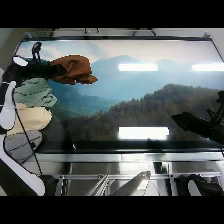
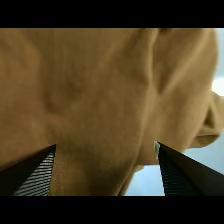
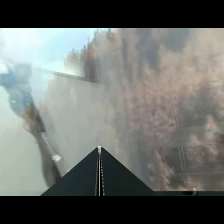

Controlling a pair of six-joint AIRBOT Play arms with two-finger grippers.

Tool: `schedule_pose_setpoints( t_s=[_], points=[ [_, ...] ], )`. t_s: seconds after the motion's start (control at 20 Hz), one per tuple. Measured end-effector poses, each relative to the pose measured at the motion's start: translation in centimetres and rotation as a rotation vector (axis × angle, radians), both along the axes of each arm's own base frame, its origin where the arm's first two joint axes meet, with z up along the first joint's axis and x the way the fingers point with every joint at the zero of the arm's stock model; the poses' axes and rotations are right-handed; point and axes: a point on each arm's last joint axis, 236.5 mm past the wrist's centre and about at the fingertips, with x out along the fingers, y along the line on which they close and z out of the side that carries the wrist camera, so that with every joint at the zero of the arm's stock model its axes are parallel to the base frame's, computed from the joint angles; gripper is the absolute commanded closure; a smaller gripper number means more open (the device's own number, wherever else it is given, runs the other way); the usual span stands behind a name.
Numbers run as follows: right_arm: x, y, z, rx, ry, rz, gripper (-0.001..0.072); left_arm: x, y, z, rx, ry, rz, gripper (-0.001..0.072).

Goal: Fold the shirts.

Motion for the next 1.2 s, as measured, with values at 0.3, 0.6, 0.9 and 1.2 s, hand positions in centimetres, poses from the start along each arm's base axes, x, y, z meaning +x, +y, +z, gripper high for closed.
schedule_pose_setpoints(
  t_s=[0.3, 0.6, 0.9, 1.2],
  points=[
    [0.0, 0.0, 0.0, 0.0, 0.0, 0.0, 0.0683, -1.7, -2.2, -2.4, 0.091, 0.125, -0.168, 0.069],
    [1.0, -1.2, 0.3, -0.035, -0.04, -0.042, 0.0689, -6.3, -13.7, 16.0, -0.204, -0.066, -0.399, 0.0683],
    [2.4, -5.4, 3.0, -0.151, -0.117, -0.115, 0.0689, -21.3, -24.7, 38.3, -0.529, -0.354, -0.72, 0.0681],
    [2.4, -7.0, 6.8, -0.236, -0.18, -0.09, 0.025, -28.0, -29.3, 37.0, -0.432, -0.204, -0.824, 0.0358]
  ],
)
